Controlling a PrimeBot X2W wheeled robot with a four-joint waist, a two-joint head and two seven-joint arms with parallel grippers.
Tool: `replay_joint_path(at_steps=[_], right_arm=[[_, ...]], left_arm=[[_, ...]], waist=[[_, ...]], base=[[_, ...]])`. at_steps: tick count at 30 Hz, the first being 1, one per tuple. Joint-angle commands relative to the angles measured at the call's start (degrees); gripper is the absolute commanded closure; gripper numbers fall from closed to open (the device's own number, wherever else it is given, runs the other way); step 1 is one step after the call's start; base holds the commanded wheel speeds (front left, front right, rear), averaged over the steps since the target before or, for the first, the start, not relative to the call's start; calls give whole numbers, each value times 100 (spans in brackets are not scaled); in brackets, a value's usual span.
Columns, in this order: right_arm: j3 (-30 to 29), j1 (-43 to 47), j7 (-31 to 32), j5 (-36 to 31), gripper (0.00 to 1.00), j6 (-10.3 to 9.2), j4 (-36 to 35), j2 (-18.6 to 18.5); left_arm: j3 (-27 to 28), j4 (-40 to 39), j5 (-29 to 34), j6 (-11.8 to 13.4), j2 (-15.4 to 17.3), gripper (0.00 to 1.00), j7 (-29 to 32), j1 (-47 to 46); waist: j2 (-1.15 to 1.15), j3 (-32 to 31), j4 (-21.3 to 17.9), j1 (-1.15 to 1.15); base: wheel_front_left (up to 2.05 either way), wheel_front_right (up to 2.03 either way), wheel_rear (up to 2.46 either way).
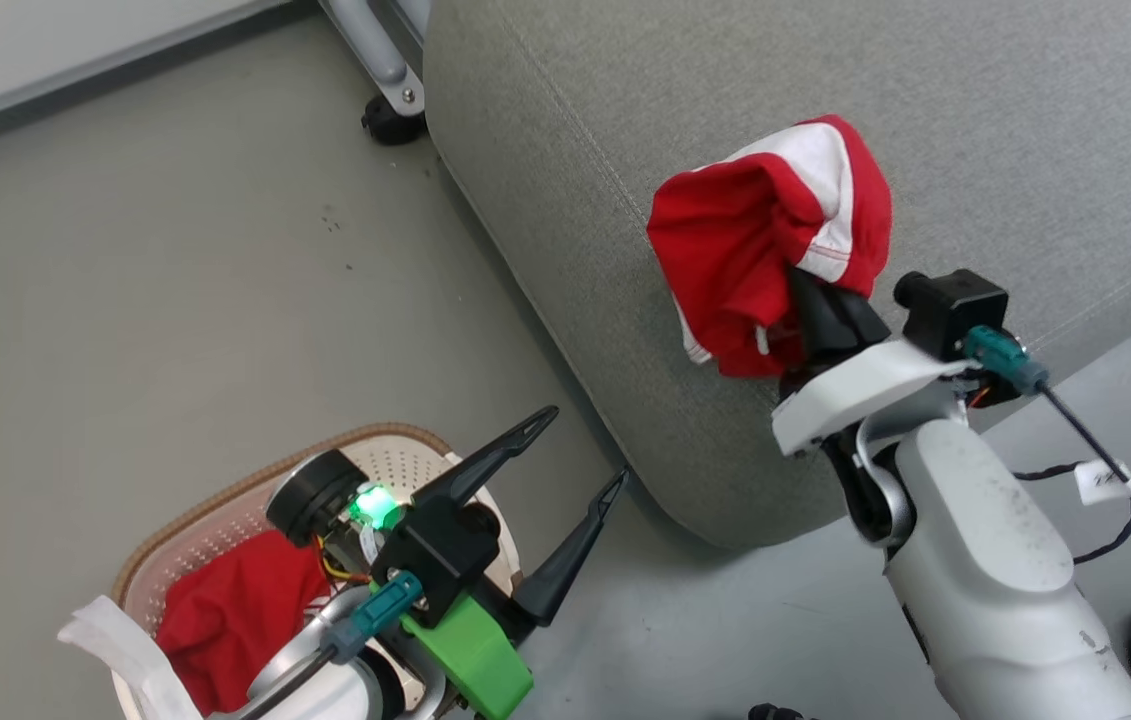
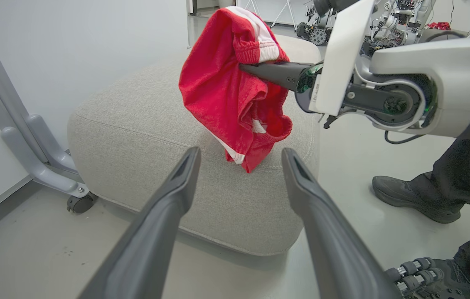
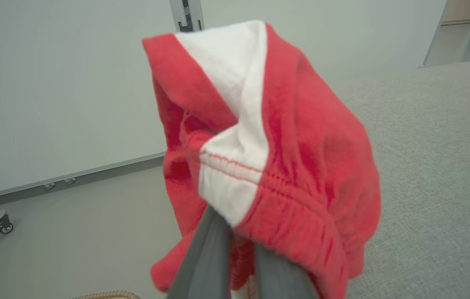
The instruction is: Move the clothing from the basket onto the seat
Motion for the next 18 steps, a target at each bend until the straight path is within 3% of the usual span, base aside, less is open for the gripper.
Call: replay_joint_path(at_steps=[1,8,18], right_arm=[[-167,-217,-23,-17,100,0,57,-5],[-986,-964,-28,-114,100,0,156,-96],[-2128,-2258,-25,-314,100,0,432,-681]], left_arm=[[11,-55,72,-46,67,0,32,-178],[18,-224,248,-150,141,0,114,-639],[21,-328,494,-277,94,0,39,-1322]], waist=[[0,470,71,0],[0,1173,487,0],[0,1993,1069,0]], base=[[0,0,0],[0,0,0],[0,0,0]])
